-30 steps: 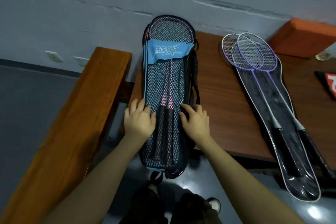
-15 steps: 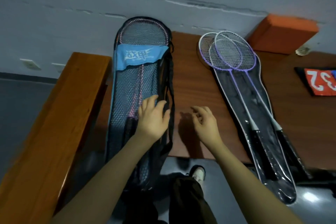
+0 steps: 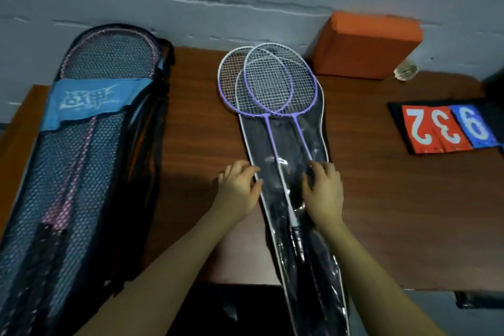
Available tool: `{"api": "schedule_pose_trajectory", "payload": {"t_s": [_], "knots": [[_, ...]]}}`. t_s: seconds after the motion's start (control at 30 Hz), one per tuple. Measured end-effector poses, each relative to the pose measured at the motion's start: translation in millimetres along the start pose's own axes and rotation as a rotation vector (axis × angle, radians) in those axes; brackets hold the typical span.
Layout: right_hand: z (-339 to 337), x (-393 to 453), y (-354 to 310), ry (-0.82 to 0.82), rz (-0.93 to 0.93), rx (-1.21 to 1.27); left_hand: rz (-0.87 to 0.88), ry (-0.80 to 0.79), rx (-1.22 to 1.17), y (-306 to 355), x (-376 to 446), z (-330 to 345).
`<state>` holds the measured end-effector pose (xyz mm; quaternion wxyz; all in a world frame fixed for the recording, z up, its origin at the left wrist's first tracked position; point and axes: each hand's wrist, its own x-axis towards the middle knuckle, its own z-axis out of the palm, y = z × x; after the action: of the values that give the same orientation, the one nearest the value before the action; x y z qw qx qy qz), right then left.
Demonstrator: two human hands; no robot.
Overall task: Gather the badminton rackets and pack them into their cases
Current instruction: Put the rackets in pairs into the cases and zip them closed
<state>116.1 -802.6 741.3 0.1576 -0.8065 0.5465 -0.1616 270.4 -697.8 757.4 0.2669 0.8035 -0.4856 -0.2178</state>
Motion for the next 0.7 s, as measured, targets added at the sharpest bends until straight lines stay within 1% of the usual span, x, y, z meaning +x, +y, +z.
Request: {"api": "schedule_pose_trajectory", "payload": {"t_s": [0.1,0.17,0.27,0.4,0.5,0.63,0.7], "knots": [[-1,6,21,-0.042,-0.006,-0.097,0.054,-0.078,-0.049,24,12,20],[0,9,27,-0.077,-0.002,-0.095,0.035,-0.129,-0.101,34,23,29],[3,13,30,-0.088,0.025,0.008,-0.040,-0.151,-0.121,39,44,35],[-1,9,22,-0.103,0.005,0.247,-0.136,-0.159,-0.140,38,71,37],[0,1,8,-0.076,0.061,0.374,-0.158,-0.163,-0.172,35,79,39],[9,0,-4,-0.067,0.123,0.395,-0.116,-0.168,-0.199,28,80,43],[14,1,-6,-0.076,0.116,0.375,-0.114,-0.150,-0.220,24,79,44]]}}
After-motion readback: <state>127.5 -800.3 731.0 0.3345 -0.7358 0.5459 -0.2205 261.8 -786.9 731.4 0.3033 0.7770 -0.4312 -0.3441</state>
